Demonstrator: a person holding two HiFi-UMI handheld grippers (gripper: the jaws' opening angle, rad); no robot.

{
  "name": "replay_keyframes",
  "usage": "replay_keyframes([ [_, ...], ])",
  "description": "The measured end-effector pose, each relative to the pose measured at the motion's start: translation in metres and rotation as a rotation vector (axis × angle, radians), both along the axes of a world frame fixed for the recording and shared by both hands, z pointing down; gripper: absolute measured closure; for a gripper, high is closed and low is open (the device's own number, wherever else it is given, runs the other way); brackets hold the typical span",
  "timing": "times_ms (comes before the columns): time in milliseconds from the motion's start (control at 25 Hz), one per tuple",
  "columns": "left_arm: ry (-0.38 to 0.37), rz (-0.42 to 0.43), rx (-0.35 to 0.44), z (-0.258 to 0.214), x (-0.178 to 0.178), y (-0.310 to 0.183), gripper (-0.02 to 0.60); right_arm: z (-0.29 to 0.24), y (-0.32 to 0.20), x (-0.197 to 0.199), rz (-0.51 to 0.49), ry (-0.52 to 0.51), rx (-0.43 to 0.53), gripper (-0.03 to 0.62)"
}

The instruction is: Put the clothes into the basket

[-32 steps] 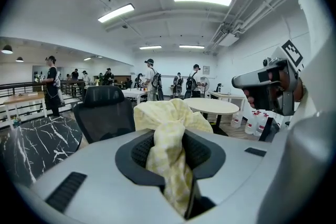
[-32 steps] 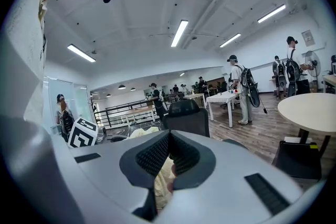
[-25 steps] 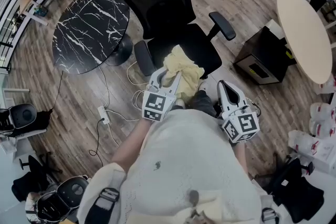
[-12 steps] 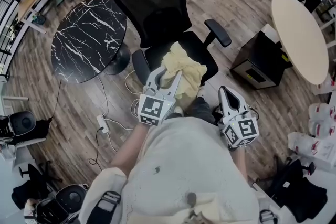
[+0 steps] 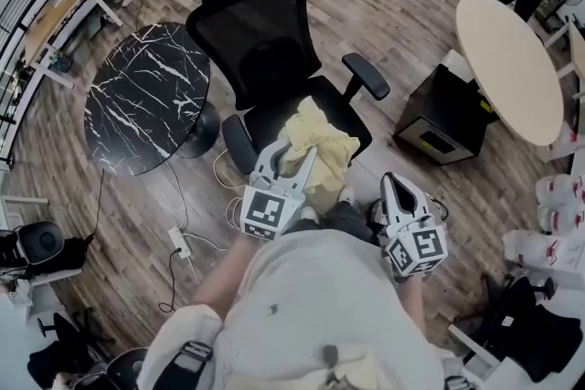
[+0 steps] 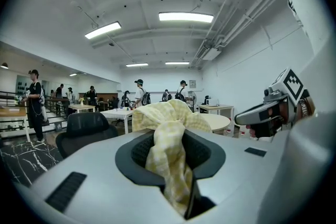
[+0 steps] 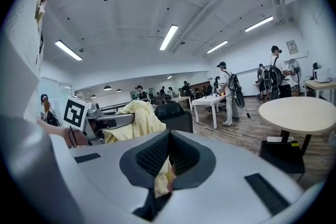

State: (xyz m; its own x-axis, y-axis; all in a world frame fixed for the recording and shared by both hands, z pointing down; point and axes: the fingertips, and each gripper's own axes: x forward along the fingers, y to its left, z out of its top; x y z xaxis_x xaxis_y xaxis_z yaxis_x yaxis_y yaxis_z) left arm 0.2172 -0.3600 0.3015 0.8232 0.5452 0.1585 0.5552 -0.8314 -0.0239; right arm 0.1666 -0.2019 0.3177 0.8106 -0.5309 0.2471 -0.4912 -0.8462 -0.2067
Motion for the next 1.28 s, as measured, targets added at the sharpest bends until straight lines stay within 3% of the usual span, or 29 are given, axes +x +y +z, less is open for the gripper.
replay_keyframes([
  [440, -0.021, 0.082, -0.002, 0.005, 0.012, 0.034, 0.469, -0.002, 0.035, 0.002, 0.100, -0.009, -0.004, 0.586],
  [760, 0.003, 0.156, 0.004, 0.000, 0.015, 0.075, 0.469, -0.007, 0.070, -0.002, 0.169, 0.010, 0.011, 0.586],
  [1280, 0.031, 0.255, -0.002, -0.019, -0.021, 0.157, 0.469, -0.007, 0.152, -0.059, 0.299, 0.005, 0.030, 0.586],
])
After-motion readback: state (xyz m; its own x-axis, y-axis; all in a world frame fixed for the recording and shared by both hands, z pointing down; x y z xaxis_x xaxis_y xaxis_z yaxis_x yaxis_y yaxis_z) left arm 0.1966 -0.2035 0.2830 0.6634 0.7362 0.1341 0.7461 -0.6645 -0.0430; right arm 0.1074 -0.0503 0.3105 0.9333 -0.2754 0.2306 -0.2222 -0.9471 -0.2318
